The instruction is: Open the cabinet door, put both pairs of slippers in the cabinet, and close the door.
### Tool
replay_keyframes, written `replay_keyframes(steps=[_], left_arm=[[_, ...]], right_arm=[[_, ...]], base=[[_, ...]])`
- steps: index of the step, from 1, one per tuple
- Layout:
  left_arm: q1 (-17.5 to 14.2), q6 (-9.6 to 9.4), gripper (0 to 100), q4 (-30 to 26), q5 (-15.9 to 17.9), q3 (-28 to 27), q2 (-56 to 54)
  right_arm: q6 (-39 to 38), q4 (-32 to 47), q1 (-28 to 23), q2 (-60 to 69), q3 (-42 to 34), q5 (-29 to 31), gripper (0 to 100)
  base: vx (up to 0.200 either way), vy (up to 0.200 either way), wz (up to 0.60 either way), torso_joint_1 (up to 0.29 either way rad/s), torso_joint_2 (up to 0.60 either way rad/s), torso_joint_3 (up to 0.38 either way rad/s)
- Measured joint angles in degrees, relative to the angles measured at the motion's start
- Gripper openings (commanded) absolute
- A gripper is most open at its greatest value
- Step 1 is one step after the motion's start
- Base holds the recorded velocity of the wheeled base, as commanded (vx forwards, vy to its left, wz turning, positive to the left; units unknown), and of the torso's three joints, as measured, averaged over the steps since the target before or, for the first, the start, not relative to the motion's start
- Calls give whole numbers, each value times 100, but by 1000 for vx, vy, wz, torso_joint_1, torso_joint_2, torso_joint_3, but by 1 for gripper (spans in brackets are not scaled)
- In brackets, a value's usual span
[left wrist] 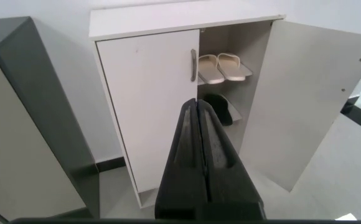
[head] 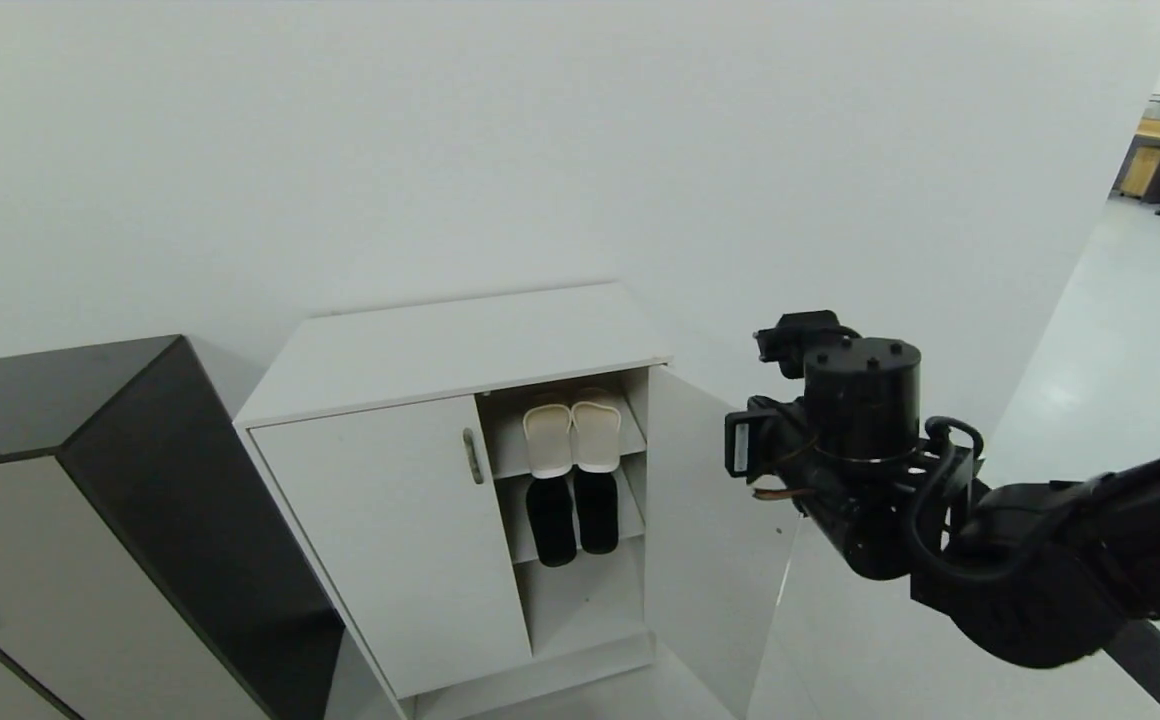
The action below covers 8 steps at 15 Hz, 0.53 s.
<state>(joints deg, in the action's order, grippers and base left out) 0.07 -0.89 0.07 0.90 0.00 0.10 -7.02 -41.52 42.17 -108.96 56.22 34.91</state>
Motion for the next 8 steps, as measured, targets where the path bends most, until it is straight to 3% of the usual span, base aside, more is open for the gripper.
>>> replay_keyframes(steps=[8], left_arm=[[0,62,0,0,-1,0,0]], right_arm=[[-551,1883,-1282,-1141,2283,-801,0]], base=[[0,0,0,0,0,0]])
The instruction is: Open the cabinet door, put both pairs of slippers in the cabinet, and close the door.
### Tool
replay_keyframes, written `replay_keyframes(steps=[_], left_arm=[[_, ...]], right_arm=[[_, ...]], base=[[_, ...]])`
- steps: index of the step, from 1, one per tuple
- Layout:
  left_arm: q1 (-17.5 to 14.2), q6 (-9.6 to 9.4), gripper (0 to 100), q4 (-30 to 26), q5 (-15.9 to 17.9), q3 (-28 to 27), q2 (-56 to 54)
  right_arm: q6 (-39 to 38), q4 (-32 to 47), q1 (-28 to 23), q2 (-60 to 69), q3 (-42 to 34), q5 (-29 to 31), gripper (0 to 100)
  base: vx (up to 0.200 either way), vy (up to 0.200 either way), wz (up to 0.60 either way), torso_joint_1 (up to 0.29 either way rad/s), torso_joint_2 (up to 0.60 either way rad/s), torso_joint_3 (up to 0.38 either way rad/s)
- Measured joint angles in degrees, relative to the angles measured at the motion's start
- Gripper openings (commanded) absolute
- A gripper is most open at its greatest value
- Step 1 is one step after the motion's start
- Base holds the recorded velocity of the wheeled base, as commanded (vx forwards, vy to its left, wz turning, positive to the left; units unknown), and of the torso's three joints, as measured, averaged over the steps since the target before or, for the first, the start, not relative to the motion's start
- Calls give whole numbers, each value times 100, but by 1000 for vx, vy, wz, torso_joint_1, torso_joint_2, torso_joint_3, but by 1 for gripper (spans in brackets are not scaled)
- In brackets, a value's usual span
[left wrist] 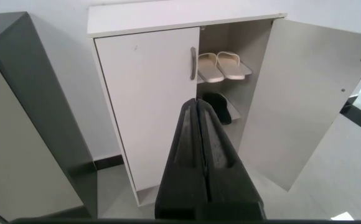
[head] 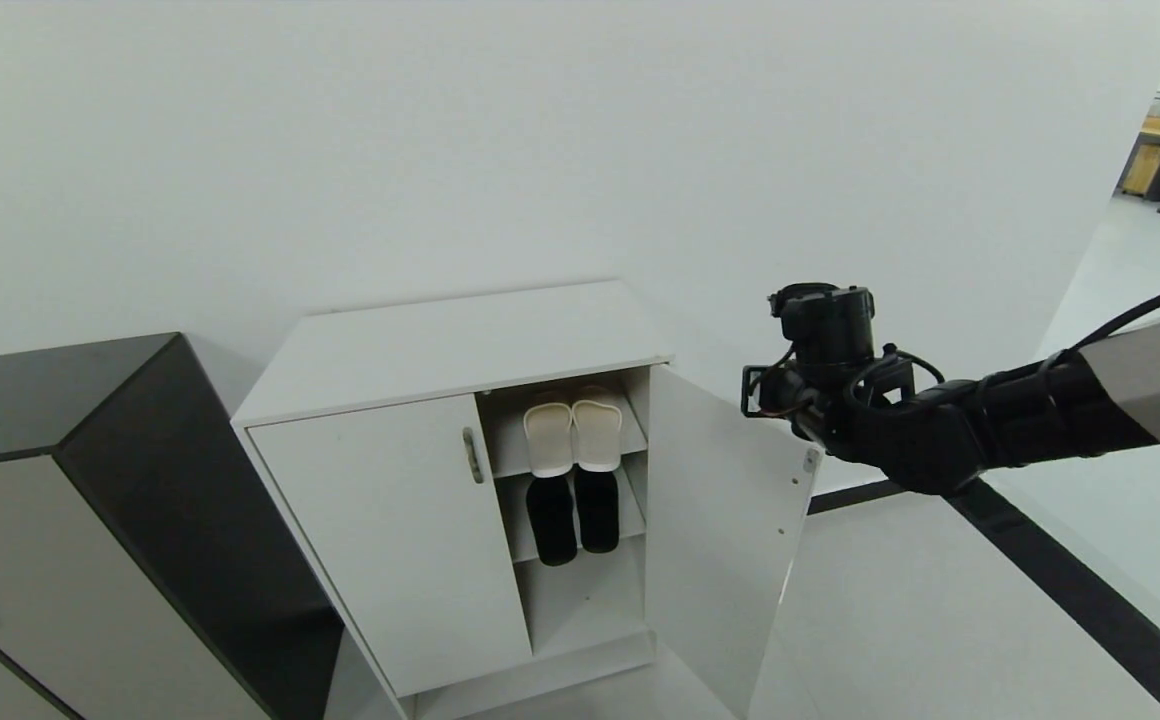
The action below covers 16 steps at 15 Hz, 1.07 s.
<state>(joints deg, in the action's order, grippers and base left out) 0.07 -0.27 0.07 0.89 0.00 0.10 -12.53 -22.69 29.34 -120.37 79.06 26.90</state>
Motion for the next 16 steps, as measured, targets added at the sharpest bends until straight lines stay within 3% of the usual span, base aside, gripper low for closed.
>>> replay_keyframes(steps=[5,16], left_arm=[[2,0,0,0,0,0,0],[2,0,0,0,0,0,0]], right_arm=[[-84,66,-350,-599,539,-252,0],[-93,71,-388,-848,405,-255,0]], base=[[0,0,0,0,0,0],[0,0,0,0,0,0]])
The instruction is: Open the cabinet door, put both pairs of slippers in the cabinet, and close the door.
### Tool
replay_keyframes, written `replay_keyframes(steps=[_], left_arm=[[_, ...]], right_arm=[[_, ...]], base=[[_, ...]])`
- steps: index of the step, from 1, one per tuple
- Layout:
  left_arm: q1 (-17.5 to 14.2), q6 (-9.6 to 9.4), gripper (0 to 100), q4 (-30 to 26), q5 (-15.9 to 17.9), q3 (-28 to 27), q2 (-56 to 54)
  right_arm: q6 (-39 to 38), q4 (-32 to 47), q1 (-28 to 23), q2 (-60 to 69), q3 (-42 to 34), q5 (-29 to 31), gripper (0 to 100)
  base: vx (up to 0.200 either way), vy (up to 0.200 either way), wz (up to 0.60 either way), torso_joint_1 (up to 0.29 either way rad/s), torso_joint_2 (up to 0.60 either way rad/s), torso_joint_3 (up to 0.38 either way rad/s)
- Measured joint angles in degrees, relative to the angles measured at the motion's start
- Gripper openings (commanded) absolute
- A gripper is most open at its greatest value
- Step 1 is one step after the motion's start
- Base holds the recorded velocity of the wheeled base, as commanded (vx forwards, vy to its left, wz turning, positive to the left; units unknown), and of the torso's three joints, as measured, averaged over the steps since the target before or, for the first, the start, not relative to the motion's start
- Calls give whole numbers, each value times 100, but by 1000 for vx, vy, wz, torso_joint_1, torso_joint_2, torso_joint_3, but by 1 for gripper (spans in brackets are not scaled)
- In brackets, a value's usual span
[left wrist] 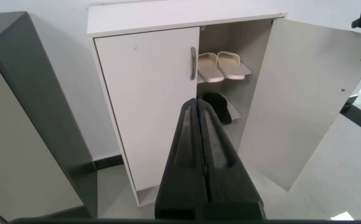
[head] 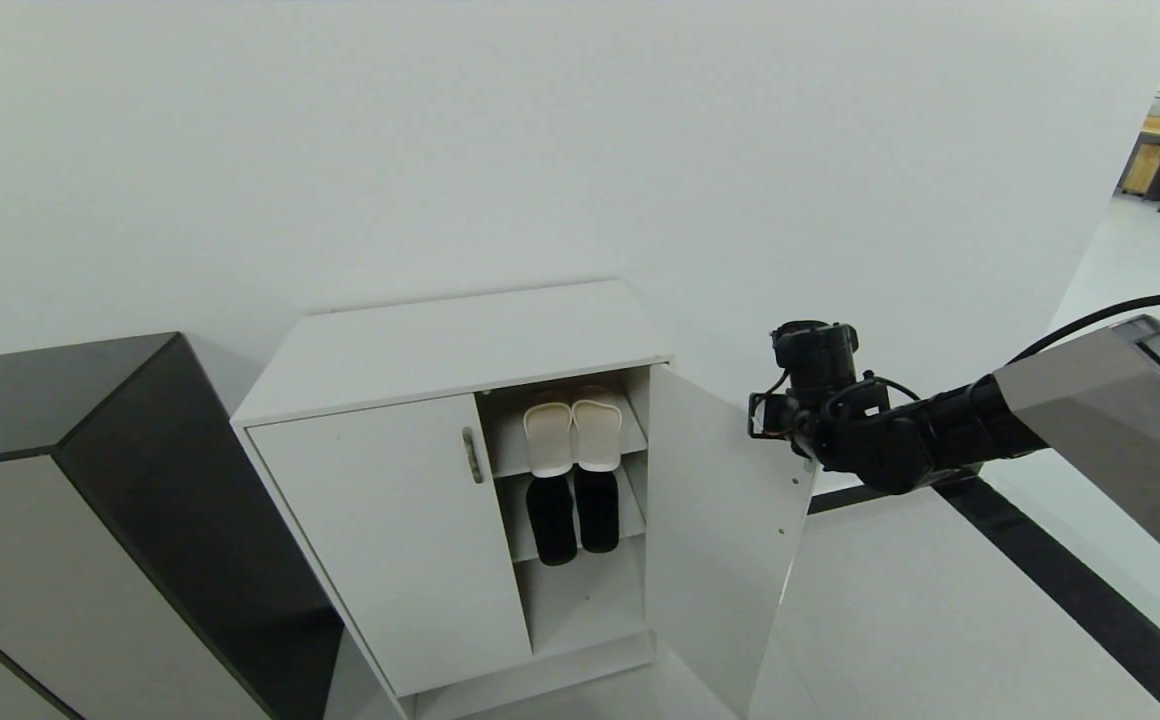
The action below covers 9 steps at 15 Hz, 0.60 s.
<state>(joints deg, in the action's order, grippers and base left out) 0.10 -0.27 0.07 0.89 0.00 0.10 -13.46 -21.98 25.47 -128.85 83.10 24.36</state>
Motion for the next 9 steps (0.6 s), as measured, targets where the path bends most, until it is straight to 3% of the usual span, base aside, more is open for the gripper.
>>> replay_keyframes(steps=[9], left_arm=[[0,0,0,0,0,0,0]], right_arm=[[-61,-90,289,212,-562,2,0]], base=[[0,0,0,0,0,0]])
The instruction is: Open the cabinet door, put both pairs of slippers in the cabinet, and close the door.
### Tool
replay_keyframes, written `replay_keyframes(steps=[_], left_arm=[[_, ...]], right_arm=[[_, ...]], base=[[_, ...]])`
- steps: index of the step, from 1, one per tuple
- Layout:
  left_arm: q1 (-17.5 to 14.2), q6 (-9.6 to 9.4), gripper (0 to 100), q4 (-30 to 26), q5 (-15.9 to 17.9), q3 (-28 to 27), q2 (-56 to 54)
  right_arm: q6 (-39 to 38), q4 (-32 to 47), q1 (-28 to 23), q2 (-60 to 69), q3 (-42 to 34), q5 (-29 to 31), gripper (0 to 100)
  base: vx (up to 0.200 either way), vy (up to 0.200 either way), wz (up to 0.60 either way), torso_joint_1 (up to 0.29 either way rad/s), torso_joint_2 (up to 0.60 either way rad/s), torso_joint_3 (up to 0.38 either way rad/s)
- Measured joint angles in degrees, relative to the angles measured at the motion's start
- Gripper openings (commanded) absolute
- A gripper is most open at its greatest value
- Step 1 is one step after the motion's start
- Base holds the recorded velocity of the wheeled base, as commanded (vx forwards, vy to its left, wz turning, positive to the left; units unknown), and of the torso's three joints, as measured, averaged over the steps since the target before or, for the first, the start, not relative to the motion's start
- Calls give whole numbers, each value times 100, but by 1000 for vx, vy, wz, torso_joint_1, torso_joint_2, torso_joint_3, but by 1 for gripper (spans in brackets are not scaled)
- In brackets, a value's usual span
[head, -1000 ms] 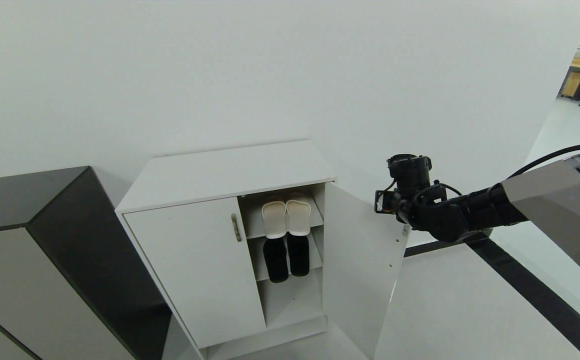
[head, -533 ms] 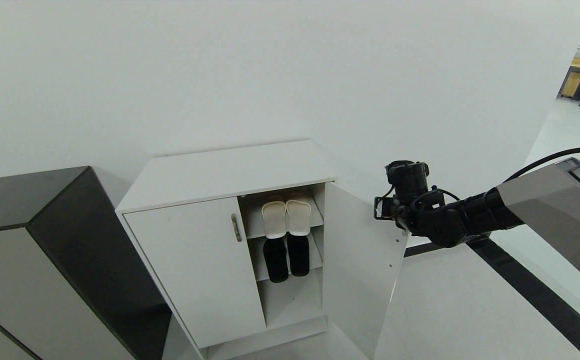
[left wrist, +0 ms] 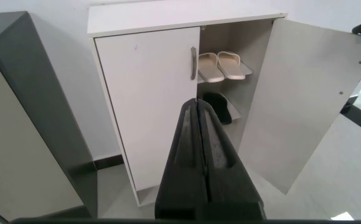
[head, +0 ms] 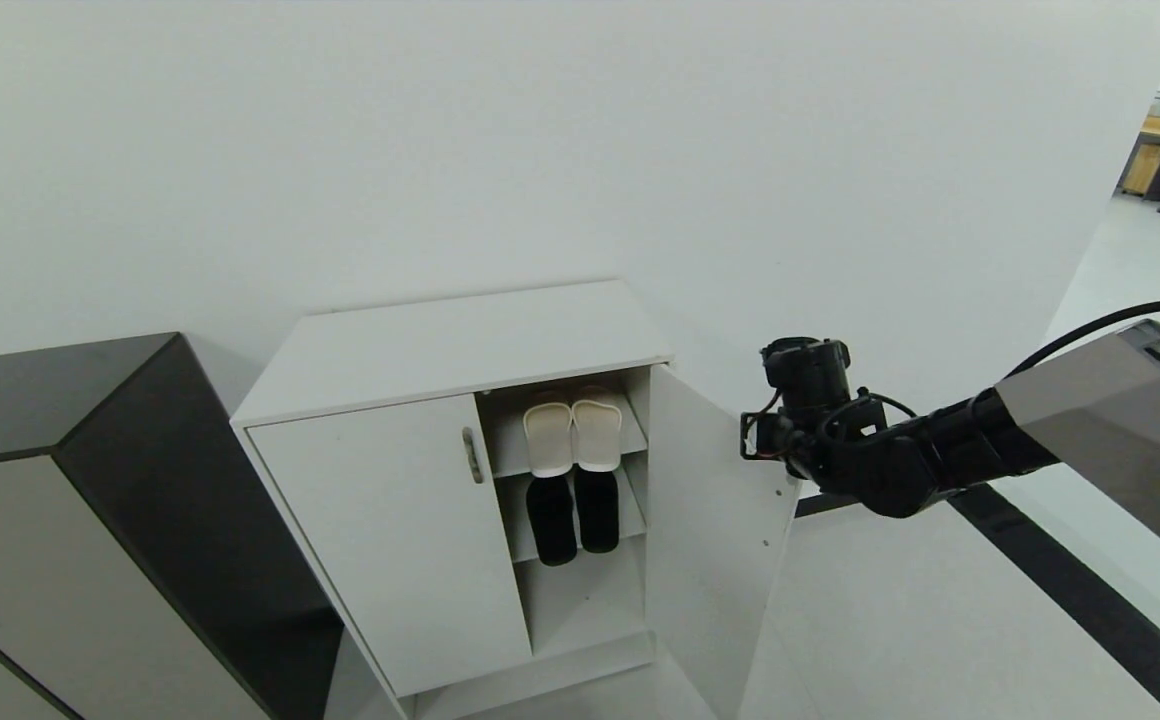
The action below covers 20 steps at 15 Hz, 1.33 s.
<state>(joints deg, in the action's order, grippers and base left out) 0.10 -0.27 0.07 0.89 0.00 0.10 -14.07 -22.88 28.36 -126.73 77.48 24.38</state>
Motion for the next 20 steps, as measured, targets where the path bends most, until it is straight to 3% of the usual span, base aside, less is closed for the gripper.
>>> replay_keyframes(steps=[6,11,15,20], left_arm=[[0,2,0,0,0,0,0],[0,2,0,0,0,0,0],[1,0,0,0,0,0,0],[-2,0,0,2,0,0,0]], right_arm=[[85,-750,877,619,-1005,2,0],[241,-1095,1154,1020,-1585,-755,0],[296,-1102,1301,1174,-1748,-816,0],[371,-1102,1376,1221,-1840,-818,0]], base=[[0,0,0,0,0,0],[0,0,0,0,0,0],[0,0,0,0,0,0],[0,0,600,4,5,0]])
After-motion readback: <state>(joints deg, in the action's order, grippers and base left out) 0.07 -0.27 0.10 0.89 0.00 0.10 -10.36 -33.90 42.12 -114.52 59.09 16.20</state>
